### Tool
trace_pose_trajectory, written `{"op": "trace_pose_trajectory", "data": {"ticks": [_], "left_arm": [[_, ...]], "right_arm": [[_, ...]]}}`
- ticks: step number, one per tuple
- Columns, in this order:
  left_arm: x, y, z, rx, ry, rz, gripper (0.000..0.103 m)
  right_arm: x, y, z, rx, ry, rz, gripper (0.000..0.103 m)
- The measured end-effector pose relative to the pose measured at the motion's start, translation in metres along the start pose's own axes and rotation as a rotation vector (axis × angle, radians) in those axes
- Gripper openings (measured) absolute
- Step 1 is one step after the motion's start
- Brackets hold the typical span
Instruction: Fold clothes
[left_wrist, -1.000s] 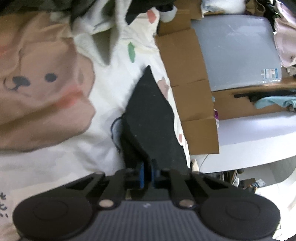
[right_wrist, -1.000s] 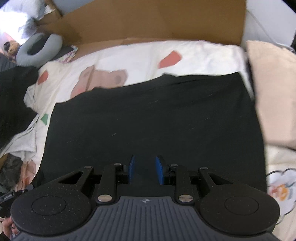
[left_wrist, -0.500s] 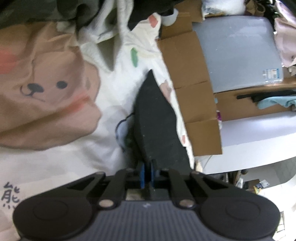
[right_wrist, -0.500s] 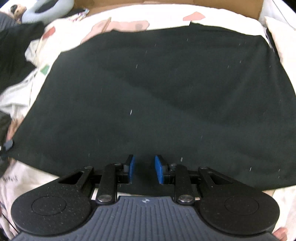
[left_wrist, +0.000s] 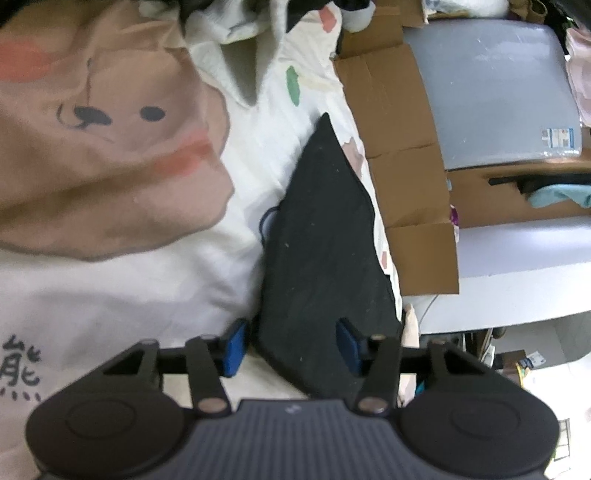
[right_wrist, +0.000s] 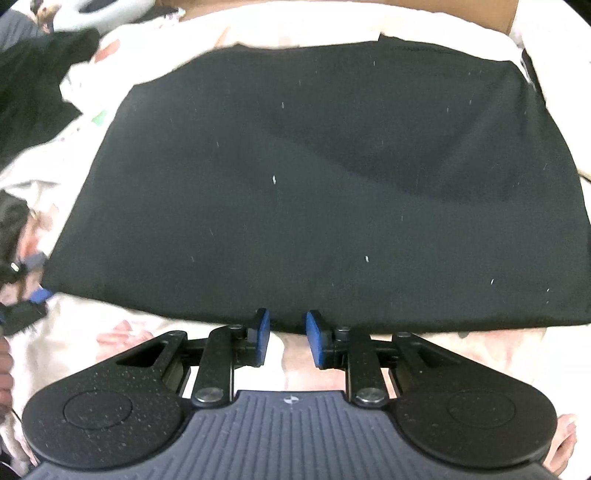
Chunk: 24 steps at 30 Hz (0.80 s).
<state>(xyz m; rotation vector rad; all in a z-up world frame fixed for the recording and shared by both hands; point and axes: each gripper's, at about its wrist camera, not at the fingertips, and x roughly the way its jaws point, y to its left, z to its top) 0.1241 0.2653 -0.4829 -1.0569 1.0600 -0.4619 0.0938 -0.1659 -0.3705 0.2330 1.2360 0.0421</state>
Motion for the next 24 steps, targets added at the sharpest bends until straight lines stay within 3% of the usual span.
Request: {"op": "trace_pose_trajectory", "data": {"ticks": [8, 13, 24], "left_arm": [[0.002, 0.003, 0.0, -0.024, -0.014, -0.027, 0.031], [0.0, 0.008, 0.0, -0.045, -0.024, -0.026, 0.011], [-0.003, 0.012, 0.0, -0.056, -0.034, -0.02, 0.008]], "right_arm": [[-0.001, 0.006, 0.021, -0.005, -0.07, -0.013, 0.029], [0.021, -0.005, 0.038, 0.049, -0.09, -0.018, 0.028], [0.058, -0.006, 0.085, 0.037, -0.147, -0.045, 0.028]]}}
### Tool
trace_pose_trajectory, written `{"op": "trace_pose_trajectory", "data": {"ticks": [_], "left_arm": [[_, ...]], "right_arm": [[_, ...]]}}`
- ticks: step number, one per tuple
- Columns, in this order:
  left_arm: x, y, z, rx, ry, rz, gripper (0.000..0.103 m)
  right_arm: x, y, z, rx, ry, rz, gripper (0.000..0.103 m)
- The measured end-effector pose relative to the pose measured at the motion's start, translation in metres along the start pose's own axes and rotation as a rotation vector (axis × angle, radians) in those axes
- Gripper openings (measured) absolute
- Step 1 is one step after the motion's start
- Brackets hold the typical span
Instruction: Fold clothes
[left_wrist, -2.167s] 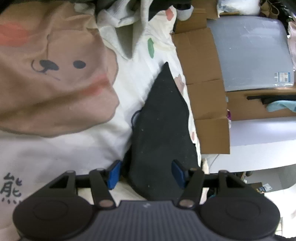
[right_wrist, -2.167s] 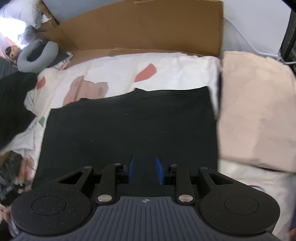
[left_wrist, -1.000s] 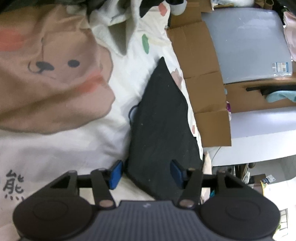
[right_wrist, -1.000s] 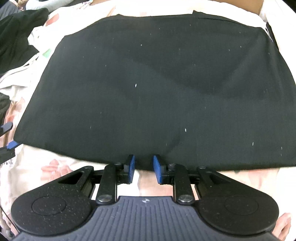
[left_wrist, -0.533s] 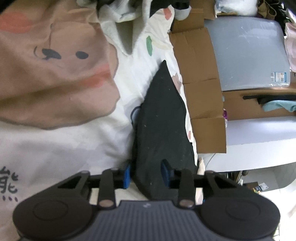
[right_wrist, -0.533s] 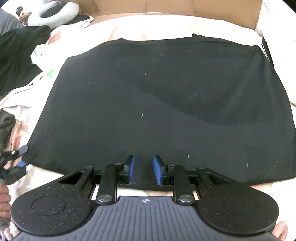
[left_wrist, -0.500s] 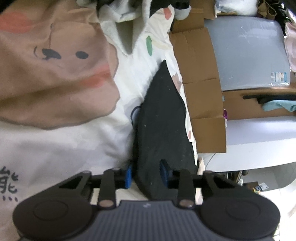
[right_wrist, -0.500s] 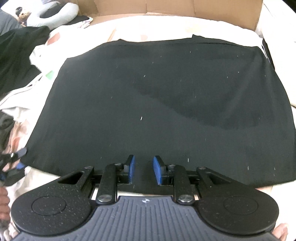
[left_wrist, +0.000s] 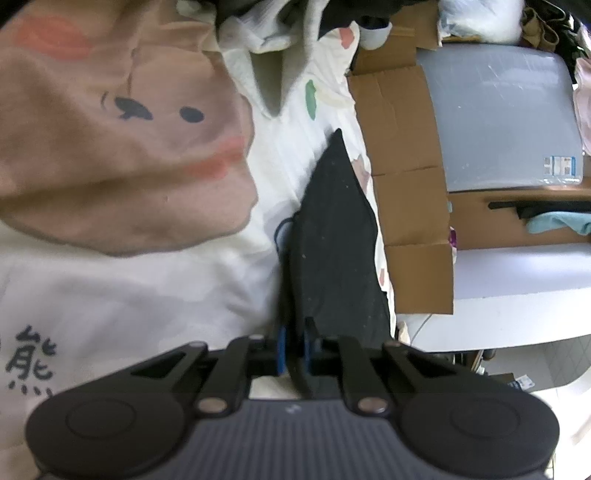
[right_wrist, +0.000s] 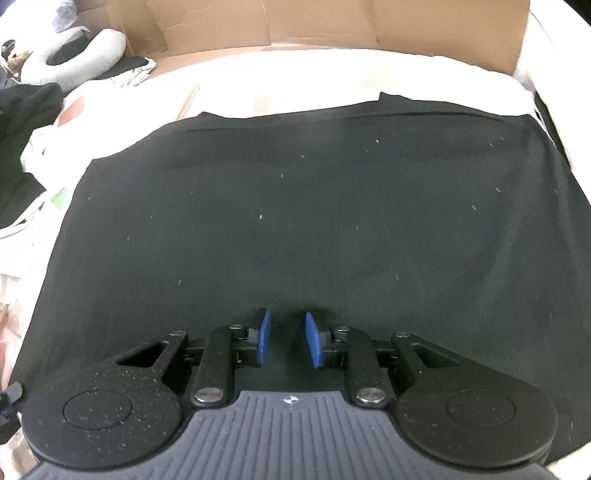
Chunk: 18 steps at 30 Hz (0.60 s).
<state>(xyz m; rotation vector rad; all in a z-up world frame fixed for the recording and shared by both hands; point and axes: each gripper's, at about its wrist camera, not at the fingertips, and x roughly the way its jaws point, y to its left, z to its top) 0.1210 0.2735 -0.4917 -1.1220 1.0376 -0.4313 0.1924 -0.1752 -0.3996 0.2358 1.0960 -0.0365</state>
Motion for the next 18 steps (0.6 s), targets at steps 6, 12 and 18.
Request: {"op": "trace_pose_trajectory", "data": {"ticks": [6, 12, 18], "left_arm": [[-0.001, -0.002, 0.001, 0.006, 0.001, 0.0, 0.008], [0.001, -0.002, 0.001, 0.001, 0.001, 0.007, 0.008], [0.0, -0.003, 0.002, 0.006, 0.007, 0.008, 0.008]], "right_arm": [[0.018, -0.003, 0.023, 0.013, -0.02, -0.012, 0.028], [0.036, -0.006, 0.055, 0.024, -0.04, -0.021, 0.028], [0.052, -0.008, 0.082, 0.048, -0.051, -0.01, 0.026]]}}
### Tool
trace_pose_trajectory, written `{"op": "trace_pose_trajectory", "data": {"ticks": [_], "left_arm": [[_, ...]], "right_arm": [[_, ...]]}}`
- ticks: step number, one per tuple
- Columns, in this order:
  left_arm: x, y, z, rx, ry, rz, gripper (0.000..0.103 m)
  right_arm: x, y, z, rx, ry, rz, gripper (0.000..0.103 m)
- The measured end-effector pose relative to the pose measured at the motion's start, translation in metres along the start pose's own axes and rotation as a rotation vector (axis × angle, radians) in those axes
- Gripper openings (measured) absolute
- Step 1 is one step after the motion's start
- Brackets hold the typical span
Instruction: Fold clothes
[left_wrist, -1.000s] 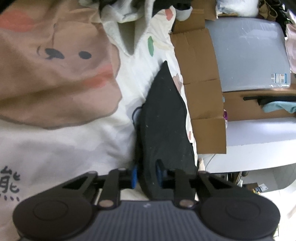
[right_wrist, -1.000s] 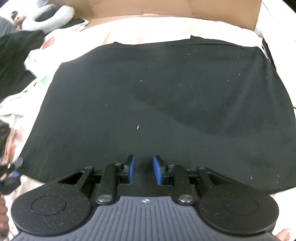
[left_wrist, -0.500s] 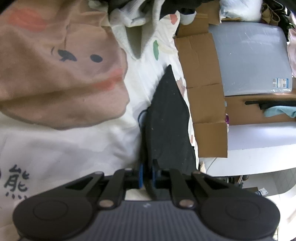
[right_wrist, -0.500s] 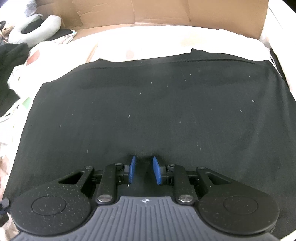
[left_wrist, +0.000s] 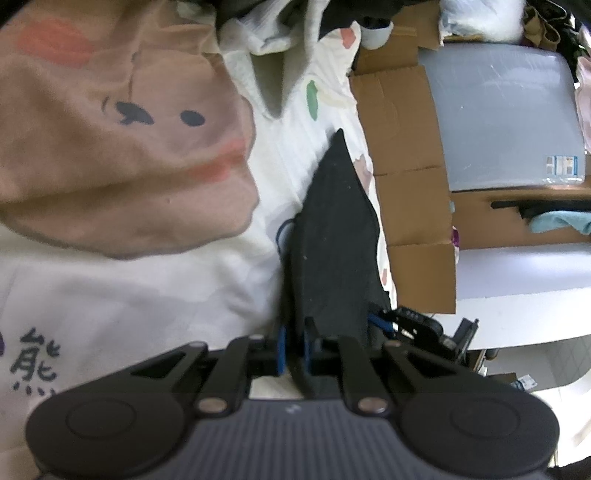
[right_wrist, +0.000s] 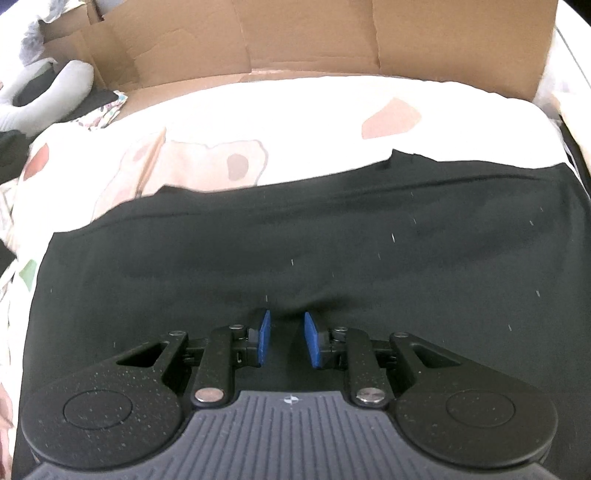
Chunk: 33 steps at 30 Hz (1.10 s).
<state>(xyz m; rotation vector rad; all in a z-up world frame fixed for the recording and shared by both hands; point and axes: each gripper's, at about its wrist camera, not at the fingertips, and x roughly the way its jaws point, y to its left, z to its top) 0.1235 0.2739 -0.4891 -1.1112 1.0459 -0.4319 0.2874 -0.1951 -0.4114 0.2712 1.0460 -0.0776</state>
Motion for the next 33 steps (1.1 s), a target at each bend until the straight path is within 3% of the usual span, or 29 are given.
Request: {"op": "trace_pose_trajectory", "data": {"ticks": [24, 28, 33], "left_arm": [[-0.001, -0.014, 0.005, 0.031, 0.026, 0.01, 0.005], [-0.003, -0.025, 0.007, 0.037, 0.031, 0.019, 0.006], [-0.005, -0.057, 0.012, 0.098, 0.044, 0.041, 0.005]], "right_arm": [[0.039, 0.002, 0.075, -0.049, -0.026, 0.007, 0.027], [0.022, 0.002, 0.085, -0.092, -0.043, 0.045, 0.03], [-0.012, 0.0, 0.085, -0.188, -0.049, 0.117, 0.046]]}}
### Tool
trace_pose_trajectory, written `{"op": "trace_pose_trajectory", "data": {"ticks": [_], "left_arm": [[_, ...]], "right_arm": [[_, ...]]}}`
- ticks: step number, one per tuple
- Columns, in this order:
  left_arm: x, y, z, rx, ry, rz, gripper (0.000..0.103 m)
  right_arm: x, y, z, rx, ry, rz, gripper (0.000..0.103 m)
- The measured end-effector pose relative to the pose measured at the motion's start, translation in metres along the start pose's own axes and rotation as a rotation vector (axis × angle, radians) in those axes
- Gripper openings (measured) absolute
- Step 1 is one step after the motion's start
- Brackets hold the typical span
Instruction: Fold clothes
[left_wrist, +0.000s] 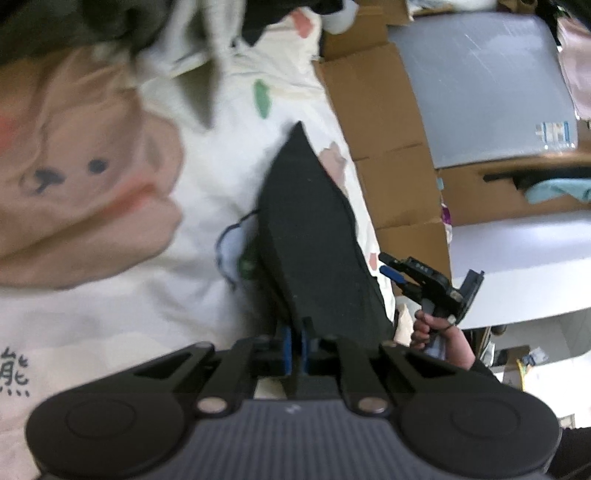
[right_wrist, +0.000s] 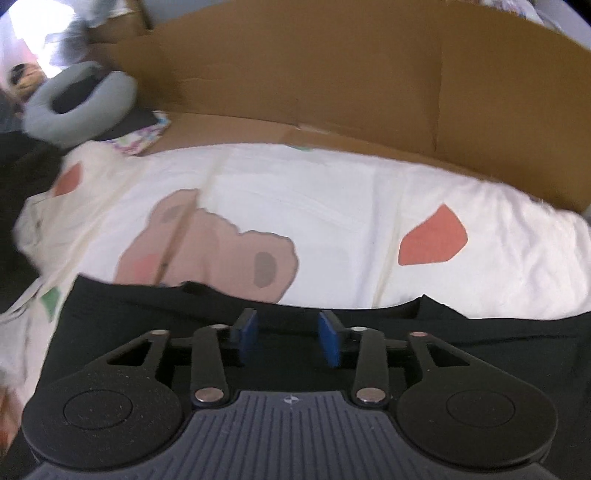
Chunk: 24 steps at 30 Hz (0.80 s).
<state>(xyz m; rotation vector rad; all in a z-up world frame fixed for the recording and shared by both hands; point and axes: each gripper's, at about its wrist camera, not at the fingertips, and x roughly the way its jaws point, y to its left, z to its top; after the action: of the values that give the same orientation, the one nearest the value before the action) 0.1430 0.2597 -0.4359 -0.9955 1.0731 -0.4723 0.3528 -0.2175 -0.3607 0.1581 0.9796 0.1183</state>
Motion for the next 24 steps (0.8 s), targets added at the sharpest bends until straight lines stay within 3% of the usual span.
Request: {"op": "trace_pose_trajectory", "data": {"ticks": [8, 12, 15, 21, 24], "left_arm": [[0.008, -0.047, 0.011, 0.026, 0.009, -0.003, 0.005], [0.012, -0.065, 0.013, 0.032, 0.017, -0.003, 0.005], [0.014, -0.077, 0.016, 0.04, 0.024, 0.007, 0.005], [0.022, -0.088, 0.017, 0.038, 0.031, 0.006, 0.005], [0.025, -0.092, 0.017, 0.021, 0.034, -0.005, 0.005]], "right_arm": [[-0.066, 0.024, -0.028, -0.112, 0.017, 0.1, 0.053], [-0.095, 0.053, -0.05, -0.207, 0.018, 0.145, 0.062], [-0.109, 0.076, -0.065, -0.266, 0.034, 0.195, 0.064], [-0.133, 0.114, -0.087, -0.304, 0.041, 0.276, 0.066], [-0.142, 0.127, -0.089, -0.242, 0.071, 0.333, 0.068]]}}
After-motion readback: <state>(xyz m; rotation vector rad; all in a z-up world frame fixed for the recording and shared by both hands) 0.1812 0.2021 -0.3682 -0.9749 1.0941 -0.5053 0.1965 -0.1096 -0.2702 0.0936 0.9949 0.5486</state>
